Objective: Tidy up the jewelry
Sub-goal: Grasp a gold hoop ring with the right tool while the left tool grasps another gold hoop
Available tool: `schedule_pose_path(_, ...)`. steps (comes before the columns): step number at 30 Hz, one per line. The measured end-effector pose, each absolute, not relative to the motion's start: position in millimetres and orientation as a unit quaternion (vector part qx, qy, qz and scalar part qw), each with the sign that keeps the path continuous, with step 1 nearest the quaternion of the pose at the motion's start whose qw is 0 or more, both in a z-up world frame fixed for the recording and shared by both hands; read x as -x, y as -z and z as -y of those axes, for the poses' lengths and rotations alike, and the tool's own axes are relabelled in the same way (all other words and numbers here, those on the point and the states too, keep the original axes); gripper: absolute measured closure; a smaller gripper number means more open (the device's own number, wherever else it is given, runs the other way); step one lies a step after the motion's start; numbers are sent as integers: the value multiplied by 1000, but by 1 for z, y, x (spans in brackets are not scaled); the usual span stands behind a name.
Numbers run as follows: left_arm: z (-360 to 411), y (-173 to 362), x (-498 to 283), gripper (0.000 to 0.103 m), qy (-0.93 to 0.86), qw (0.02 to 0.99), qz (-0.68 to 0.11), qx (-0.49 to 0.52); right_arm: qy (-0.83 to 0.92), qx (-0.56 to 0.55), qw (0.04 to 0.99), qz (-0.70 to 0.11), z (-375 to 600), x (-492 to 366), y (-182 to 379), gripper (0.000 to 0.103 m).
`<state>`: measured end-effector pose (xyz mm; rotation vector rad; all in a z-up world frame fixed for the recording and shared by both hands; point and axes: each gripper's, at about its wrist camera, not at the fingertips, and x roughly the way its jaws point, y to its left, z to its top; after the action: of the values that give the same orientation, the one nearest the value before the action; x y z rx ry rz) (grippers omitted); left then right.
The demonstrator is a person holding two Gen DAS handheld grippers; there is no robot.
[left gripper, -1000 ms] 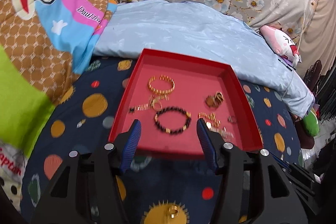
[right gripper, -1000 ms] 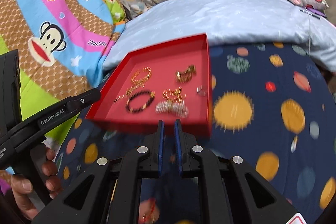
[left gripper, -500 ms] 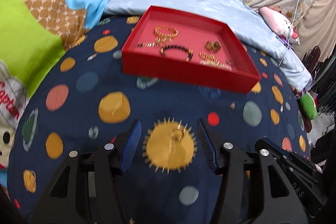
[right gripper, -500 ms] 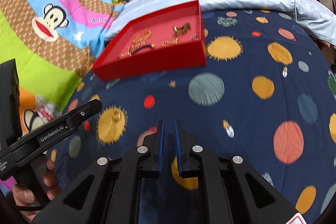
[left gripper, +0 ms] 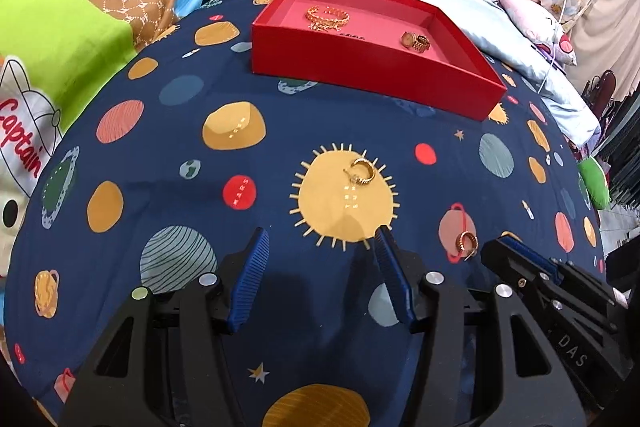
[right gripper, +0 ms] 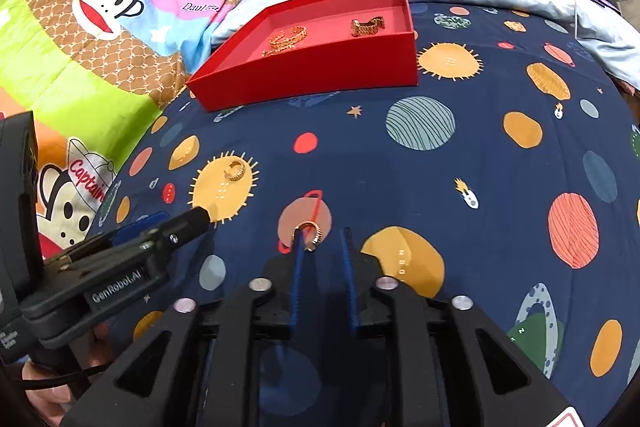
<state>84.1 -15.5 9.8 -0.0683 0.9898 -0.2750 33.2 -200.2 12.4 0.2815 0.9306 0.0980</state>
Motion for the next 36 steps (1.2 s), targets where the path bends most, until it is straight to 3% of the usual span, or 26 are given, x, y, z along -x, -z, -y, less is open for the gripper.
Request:
schedule_pose_path(13,12,-11,-88,50,130,870,-474,36,-38,-84,889,-448,180,-43,-7,78)
schedule_pose_path(19,13,-14,-96,50,128,871,-473,38,-17,-21,897,-442,168,-41,-6,87)
schedule_pose_path(36,53,-8,-126,53,130,868,-480,-4,-5,-81,890,-448,200,-49,-14,87)
